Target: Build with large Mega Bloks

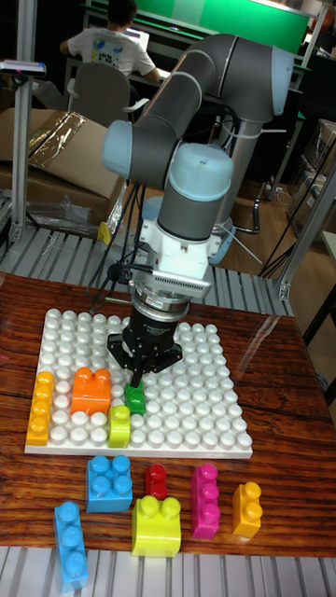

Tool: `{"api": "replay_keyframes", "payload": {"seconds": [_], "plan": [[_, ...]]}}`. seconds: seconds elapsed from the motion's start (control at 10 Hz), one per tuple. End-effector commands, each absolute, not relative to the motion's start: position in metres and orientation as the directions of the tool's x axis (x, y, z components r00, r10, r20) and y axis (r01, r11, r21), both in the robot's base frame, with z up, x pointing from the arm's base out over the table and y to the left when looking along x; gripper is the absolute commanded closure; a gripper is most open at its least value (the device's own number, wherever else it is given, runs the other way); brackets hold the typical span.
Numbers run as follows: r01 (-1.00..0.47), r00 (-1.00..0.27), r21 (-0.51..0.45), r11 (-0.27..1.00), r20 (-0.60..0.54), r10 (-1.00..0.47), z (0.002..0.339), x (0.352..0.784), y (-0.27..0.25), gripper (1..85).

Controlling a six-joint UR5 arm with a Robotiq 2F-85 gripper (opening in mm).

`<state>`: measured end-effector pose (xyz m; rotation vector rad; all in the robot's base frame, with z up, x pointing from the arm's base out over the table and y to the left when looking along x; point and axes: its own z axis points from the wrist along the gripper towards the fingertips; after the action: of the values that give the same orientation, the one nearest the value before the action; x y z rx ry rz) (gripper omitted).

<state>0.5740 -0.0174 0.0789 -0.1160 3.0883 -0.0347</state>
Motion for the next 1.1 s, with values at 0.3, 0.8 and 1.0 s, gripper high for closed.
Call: {"api": "replay_keyframes", "payload": {"seconds": [0.3,0.8,1.0], "plan": [[-0.151,-0.986,0.002,0.989,-0.072,-0.15,0.11,0.616,-0.045,56.0],[-0.181,-0.98,-0.005,0.984,-0.089,-0.181,0.096,0.661,-0.052,40.3],[-0.206,-0.976,0.006,0.978,-0.073,-0.205,0.094,0.682,-0.057,40.0]]}}
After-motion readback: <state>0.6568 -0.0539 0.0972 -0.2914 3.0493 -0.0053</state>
